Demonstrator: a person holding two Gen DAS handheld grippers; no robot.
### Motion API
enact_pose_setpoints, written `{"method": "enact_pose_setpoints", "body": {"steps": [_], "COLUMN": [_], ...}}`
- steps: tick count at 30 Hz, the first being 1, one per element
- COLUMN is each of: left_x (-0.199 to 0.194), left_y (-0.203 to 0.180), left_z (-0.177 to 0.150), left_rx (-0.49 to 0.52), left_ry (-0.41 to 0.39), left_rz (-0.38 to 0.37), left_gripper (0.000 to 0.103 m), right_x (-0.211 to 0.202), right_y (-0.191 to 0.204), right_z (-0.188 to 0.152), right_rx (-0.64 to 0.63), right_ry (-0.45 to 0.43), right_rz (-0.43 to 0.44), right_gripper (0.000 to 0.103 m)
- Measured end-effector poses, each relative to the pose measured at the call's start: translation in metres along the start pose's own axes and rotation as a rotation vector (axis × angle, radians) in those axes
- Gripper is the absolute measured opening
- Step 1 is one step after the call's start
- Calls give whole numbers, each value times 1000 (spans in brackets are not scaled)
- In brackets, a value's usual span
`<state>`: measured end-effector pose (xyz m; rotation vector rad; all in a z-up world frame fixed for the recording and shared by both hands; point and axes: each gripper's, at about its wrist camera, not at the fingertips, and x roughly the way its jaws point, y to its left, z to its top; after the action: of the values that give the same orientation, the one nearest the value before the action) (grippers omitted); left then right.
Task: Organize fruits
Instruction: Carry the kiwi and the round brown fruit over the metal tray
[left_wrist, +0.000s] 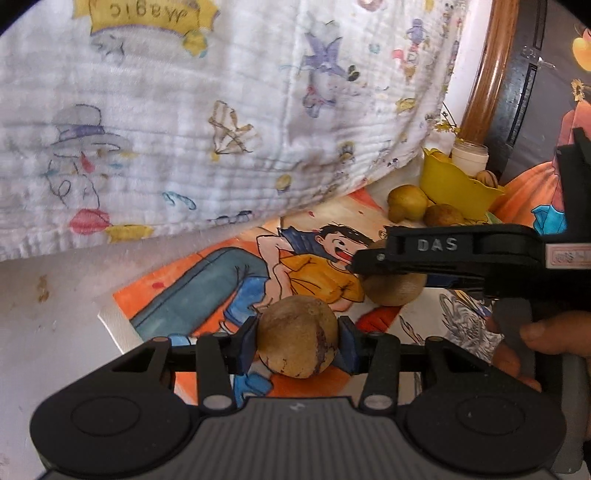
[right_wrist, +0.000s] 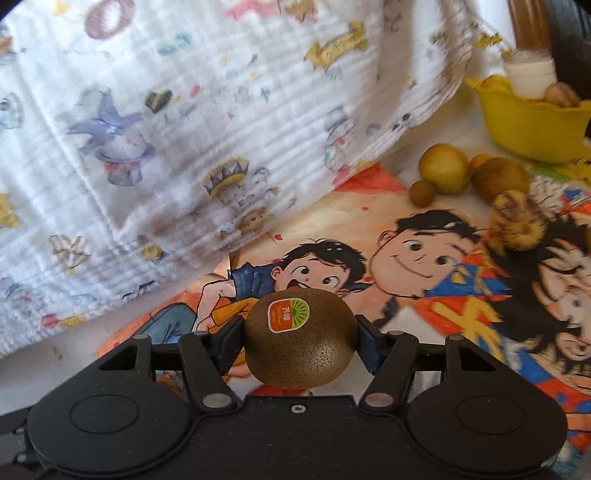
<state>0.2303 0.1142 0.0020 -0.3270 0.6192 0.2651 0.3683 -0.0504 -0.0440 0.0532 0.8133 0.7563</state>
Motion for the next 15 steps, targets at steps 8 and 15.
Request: {"method": "enact_pose_setpoints", "body": {"steps": [8,15], "left_x": [-14,-25], "left_y": [-23,-52], "left_z": [2,-2], "left_rx": [13,47], "left_ry": [-10,0], "left_rz": [-4,-28], "left_gripper": [49,49], "right_x": [-49,-98], "right_y": [-13,-42], "right_z": [-2,-14], "right_rx": [5,33], "right_ry": [-80,-153], "right_rz": [-9,-41], "right_gripper": [64,64]}}
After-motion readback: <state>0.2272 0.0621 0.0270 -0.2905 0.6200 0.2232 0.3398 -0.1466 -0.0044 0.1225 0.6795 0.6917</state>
